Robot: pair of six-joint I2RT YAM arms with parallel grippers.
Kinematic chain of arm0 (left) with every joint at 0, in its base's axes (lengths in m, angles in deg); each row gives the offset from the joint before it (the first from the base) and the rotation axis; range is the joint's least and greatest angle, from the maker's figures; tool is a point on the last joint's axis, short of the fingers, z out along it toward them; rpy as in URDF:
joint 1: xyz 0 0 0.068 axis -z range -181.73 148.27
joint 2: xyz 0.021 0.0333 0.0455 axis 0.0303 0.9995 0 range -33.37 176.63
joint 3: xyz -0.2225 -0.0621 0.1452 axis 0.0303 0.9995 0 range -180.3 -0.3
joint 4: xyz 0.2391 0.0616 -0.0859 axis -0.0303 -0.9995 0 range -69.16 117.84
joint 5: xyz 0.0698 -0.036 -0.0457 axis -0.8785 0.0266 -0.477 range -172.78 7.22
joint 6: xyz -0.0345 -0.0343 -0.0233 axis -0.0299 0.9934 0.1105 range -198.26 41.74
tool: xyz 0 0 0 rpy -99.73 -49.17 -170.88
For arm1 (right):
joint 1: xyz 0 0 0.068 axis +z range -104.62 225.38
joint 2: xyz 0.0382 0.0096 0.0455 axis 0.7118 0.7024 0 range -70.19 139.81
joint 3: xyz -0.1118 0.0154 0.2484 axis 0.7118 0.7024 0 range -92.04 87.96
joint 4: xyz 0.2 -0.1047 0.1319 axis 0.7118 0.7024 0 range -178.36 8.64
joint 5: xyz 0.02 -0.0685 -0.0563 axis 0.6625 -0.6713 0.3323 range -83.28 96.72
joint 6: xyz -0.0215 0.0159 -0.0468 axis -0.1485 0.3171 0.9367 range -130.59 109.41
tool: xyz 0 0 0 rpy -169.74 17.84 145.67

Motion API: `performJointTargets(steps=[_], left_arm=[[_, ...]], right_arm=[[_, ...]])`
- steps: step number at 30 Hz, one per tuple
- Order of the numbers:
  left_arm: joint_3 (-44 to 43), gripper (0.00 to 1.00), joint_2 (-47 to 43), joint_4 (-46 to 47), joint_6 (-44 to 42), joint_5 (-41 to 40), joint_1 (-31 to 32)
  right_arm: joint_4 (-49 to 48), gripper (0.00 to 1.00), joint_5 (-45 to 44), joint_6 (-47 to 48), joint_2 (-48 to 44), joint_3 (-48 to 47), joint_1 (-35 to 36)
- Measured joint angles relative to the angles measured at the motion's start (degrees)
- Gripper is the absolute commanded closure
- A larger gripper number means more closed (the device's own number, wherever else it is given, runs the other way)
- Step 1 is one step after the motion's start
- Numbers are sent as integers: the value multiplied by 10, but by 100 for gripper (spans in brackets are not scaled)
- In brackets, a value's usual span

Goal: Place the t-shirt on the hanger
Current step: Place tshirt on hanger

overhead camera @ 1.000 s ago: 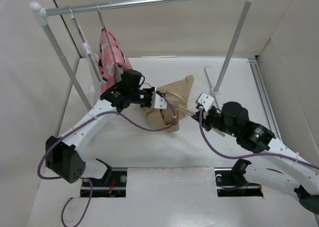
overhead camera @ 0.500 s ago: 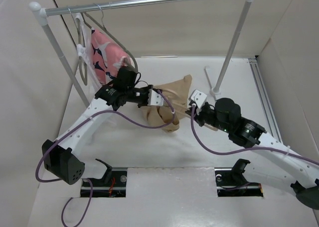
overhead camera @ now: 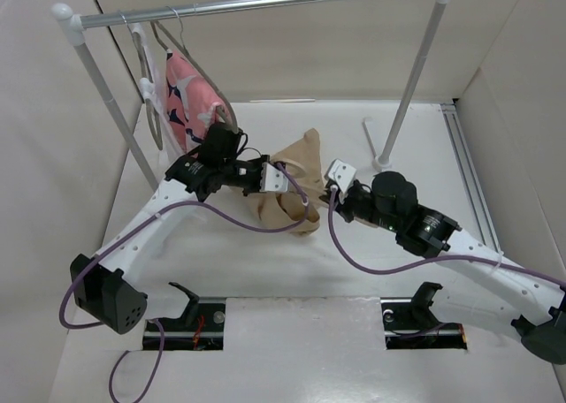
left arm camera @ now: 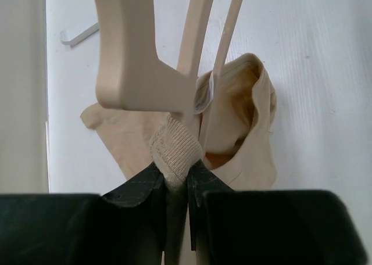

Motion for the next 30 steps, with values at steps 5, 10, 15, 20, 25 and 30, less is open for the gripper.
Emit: performJointTargets(steps=[5, 10, 15, 20, 25, 30], left_arm=[[15, 100, -5, 24, 52, -9, 12], [24, 100, -7, 101, 174, -57, 26], [41, 100, -16, 166, 276, -106, 27], [53, 100, -18, 204, 346, -139, 27], [53, 100, -18, 240, 394, -174, 25], [53, 100, -18, 253, 421, -185, 25]], right_arm=[[-17, 9, -32, -21, 0, -4, -2], [-17, 0, -90, -85, -10, -28, -40], [5, 0, -129, -185, -29, -58, -113], [17, 0, -133, -278, -35, -60, -131], [17, 0, -129, -376, -38, 8, -131], [6, 0, -134, -455, -49, 64, -131]])
